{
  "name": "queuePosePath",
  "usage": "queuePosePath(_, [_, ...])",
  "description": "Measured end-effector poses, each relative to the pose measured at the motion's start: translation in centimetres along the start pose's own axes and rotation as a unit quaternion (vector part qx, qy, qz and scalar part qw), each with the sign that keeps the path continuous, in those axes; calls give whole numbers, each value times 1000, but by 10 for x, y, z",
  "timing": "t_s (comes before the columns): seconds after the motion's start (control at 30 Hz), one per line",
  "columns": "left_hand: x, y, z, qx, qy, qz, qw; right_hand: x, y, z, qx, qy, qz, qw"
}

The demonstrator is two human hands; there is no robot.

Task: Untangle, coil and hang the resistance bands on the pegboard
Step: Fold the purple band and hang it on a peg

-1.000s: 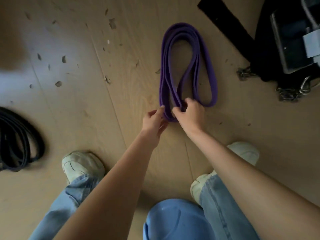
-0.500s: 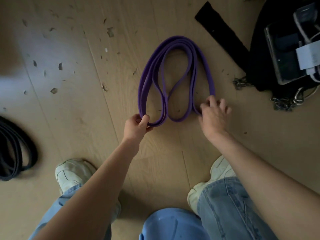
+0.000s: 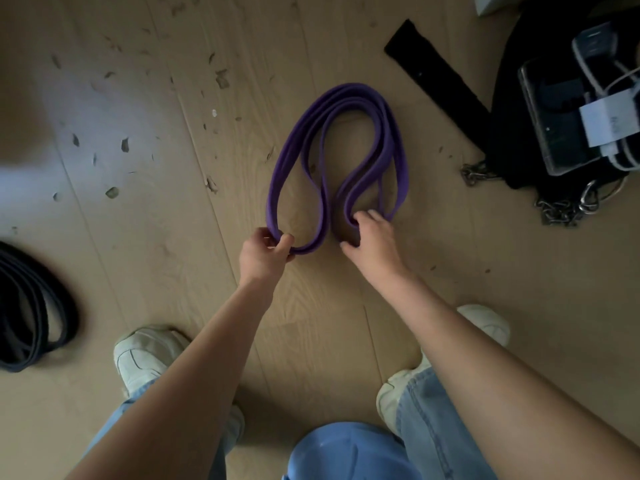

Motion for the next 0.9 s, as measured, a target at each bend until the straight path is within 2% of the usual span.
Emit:
queuePosePath(0.1, [4,2,-2,7,-23,-13,1000,3,10,8,42,-105,28,993])
queuePosePath(0.27, [9,0,-1,2,-46,-44,998,-9,5,12,88,-130,45,987])
queuePosePath(0.37, [8,-1,2,28,-104,-73,991,-11,-1,13,32,-207,-6,978])
queuePosePath(0.5, [-5,-7,-1,61,-229,-95,967,-6,-4,0,-43,-108,14,993])
queuePosePath(0.63, [-37,-36,-15,77,-276,-68,956,26,-14,-43,-81,95,7,992])
queuePosePath(0.8, [-101,-122,-68,13,-241,-21,970,104,-55,-140,-31,197,-11,980])
queuePosePath(0.9, [-144,-192,-126,-41,-170,29,984,165,-107,-203,52,187,0,981])
Point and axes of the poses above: each hand's wrist, its own y-axis towards the middle knuckle, its own z-axis out of the palm, x = y × z, the point moved 4 cm from there along y, towards the middle knuckle, and after that the axes turned 10 degrees about -z, right-handed, at the moved point
